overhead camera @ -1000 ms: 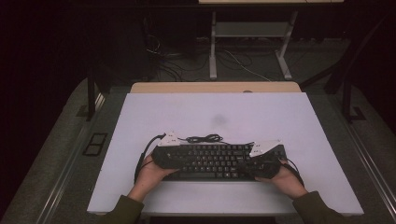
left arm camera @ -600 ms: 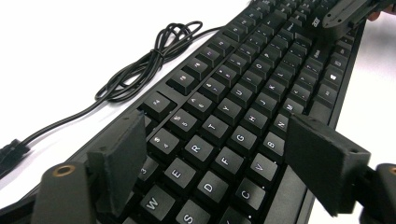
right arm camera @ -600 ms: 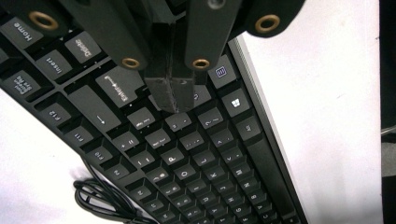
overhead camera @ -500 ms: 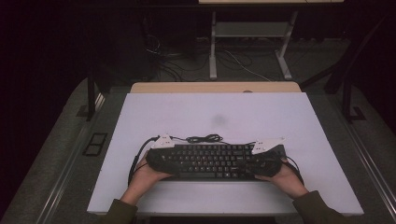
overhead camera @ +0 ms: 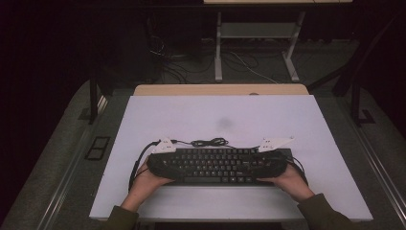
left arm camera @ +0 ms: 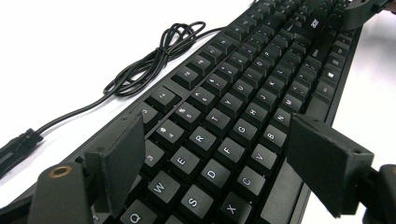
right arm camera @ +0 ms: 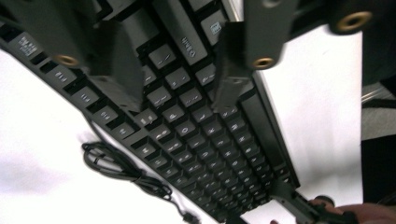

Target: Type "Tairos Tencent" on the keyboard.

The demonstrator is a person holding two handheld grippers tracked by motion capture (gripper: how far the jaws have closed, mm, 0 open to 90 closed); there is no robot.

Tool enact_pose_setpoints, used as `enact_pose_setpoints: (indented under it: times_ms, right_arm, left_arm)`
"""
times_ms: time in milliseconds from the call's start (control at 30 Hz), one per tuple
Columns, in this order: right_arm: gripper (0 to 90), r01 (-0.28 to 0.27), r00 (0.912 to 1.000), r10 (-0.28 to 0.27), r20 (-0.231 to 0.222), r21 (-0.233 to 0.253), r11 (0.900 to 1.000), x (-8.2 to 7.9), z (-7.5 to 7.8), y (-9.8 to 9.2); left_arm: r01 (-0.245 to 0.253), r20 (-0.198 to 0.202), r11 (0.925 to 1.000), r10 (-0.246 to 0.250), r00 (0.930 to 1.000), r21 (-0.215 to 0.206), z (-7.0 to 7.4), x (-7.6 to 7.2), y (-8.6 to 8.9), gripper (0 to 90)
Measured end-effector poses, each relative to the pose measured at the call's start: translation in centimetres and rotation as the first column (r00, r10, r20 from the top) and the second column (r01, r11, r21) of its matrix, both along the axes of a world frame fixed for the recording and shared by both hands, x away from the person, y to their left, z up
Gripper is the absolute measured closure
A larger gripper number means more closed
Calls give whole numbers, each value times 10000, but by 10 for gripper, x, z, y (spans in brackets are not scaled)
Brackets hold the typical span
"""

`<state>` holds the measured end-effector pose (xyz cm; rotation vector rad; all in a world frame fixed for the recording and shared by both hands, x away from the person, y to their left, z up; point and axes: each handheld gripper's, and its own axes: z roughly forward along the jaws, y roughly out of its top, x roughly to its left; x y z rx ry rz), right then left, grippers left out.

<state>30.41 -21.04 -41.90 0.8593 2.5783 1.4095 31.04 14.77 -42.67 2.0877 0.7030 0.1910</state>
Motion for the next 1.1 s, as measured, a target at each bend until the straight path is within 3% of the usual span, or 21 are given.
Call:
enact_pose_setpoints:
  times_ms: [200, 667, 900, 1100]
  right_arm:
    - [357, 169, 9998, -166, -122, 286, 9994, 4, 0, 4]
    - [289, 276, 9993, -247, -282, 1072, 9939, 17, 2, 18]
    - [282, 99, 9998, -75, -200, 1203, 9927, 24, 0, 31]
    - [277, 8, 9998, 18, -199, 1312, 9914, 28, 0, 40]
  left_arm:
    - [-70, 32, 10000, 71, 10000, -44, 2, -1, 3, 194]
    - [-238, 33, 9997, 238, 9997, 3, 1, -1, 6, 220]
    - [-242, 92, 9997, 243, 9997, -76, 2, 0, 9, 297]
    - [-319, 151, 9995, 319, 9994, -48, 3, 0, 11, 423]
